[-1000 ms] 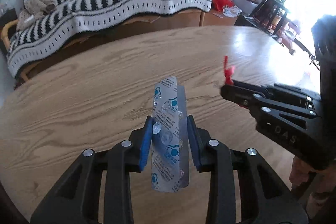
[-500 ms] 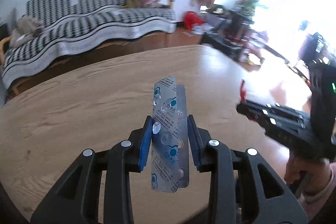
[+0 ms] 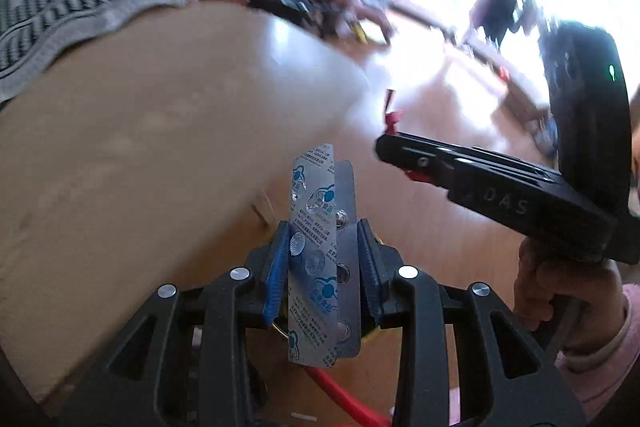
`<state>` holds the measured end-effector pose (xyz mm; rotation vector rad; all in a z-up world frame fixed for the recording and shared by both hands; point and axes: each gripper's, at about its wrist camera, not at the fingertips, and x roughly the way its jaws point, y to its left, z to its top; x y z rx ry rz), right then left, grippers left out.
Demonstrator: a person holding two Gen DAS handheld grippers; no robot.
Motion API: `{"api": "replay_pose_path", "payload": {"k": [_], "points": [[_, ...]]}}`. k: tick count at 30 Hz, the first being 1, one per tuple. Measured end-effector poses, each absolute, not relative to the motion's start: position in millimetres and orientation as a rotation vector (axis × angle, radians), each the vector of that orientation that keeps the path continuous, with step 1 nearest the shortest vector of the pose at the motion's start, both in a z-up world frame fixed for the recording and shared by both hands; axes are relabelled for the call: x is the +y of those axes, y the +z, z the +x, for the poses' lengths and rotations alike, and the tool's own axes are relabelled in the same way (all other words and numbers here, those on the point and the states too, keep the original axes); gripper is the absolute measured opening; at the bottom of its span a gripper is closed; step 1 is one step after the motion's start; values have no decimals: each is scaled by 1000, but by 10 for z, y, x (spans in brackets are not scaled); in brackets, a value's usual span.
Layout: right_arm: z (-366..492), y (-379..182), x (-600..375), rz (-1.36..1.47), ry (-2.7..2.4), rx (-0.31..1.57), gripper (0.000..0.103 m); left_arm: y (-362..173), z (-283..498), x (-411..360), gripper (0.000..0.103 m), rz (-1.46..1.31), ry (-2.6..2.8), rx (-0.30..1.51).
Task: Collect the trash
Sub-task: 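Carry the blister pack and red ribbon over the black bin, then open both grippers over the black bin to drop the items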
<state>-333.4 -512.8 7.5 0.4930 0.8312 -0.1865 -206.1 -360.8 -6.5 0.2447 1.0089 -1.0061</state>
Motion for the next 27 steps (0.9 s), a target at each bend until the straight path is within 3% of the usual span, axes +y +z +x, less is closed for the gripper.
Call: {"api": "replay_pose_path", "payload": {"k": [9,27], "points": [[-3735,-832,-5326,638,-224,976,12,-1010,-2220,-4000,33,331,-1048,1215],[-3629,-991,-5433,687,-226,1012,12,-1057,-2294,-4115,33,340,-1021,1201]]}}
